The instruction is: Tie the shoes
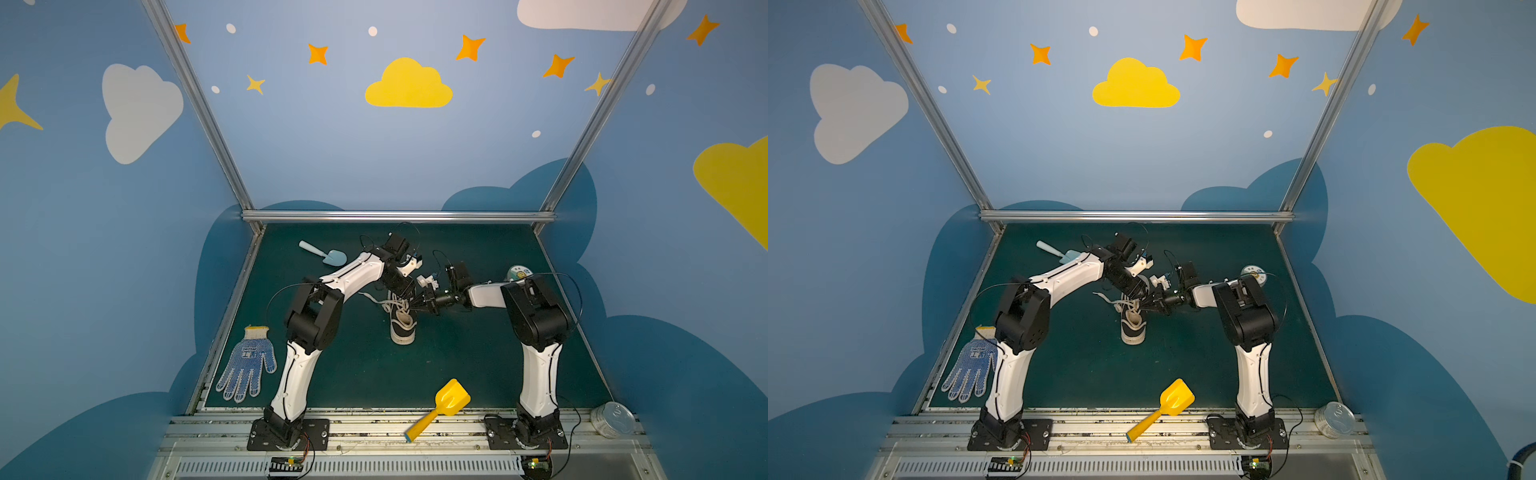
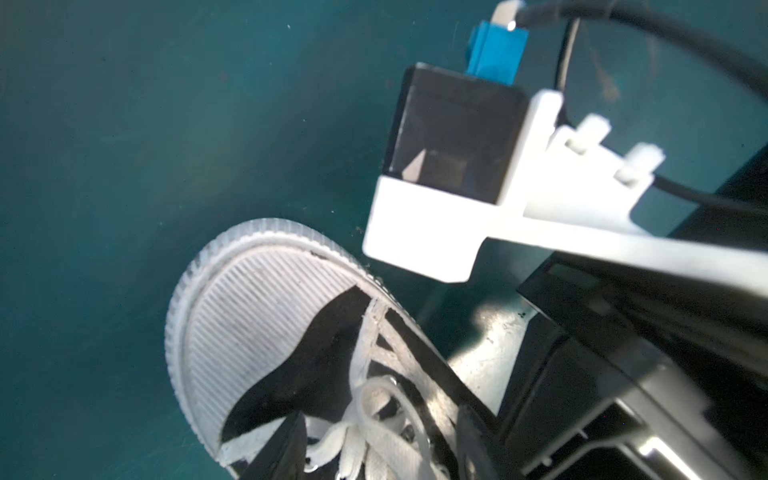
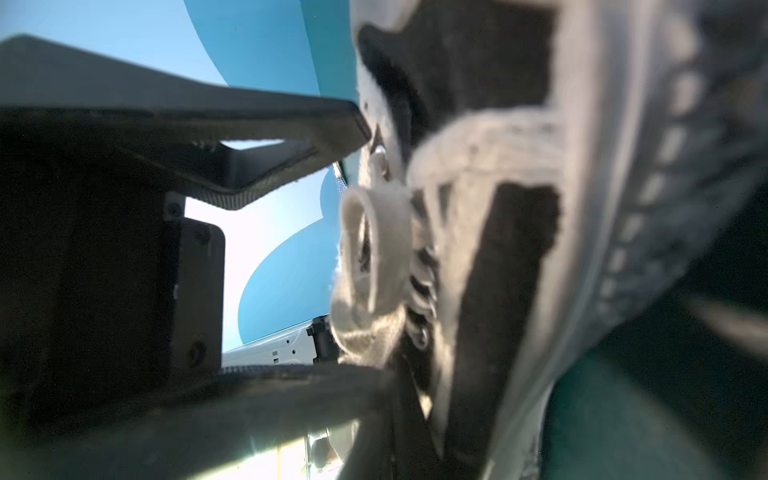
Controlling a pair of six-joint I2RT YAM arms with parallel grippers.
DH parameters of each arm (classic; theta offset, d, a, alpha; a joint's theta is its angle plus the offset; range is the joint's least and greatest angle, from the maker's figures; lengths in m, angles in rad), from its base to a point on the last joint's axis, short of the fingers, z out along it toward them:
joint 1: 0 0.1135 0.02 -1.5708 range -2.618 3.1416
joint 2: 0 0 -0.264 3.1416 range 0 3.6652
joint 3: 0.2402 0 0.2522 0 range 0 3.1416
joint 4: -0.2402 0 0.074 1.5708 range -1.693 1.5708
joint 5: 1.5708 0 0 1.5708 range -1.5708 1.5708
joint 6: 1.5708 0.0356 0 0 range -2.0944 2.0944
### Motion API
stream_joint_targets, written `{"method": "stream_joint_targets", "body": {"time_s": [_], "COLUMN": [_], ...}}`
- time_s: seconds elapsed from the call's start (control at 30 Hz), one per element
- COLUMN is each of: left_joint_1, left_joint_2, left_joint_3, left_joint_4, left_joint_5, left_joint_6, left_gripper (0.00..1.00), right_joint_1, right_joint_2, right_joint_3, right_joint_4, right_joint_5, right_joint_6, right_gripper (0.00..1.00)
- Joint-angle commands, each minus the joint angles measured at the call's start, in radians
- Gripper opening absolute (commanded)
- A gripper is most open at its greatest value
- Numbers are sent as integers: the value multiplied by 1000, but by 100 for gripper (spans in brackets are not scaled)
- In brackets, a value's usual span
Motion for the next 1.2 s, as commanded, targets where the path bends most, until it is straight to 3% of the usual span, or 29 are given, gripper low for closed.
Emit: {"method": "stream_joint_targets", "body": {"time_s": [0.0,0.43,0.6,0.77,1.17], "left_joint_1": [-18,-20,-20,-22,-15], "left_joint_2": [6,14,12,6,-72], "left_joint_3": [1,-26,-39,-51,-64], "left_joint_4": [27,52,54,65,90], "left_joint_5": [-49,-46,-37,-35,-52], "left_joint_6": [-15,-34,-33,-35,-60], "left_gripper": [57,37,41,22,7], "right_joint_1": [8,8,7,7,-3], "right_joint_2": [-28,-28,-29,-33,-65], "right_joint_3": [17,15,14,11,1], "right_joint_4": [-15,-14,-15,-16,-13], "right_joint_5": [2,-4,-3,-4,-4], "right_joint_6": [-19,-21,-23,-25,-19], "right_gripper": [0,0,0,0,0]}}
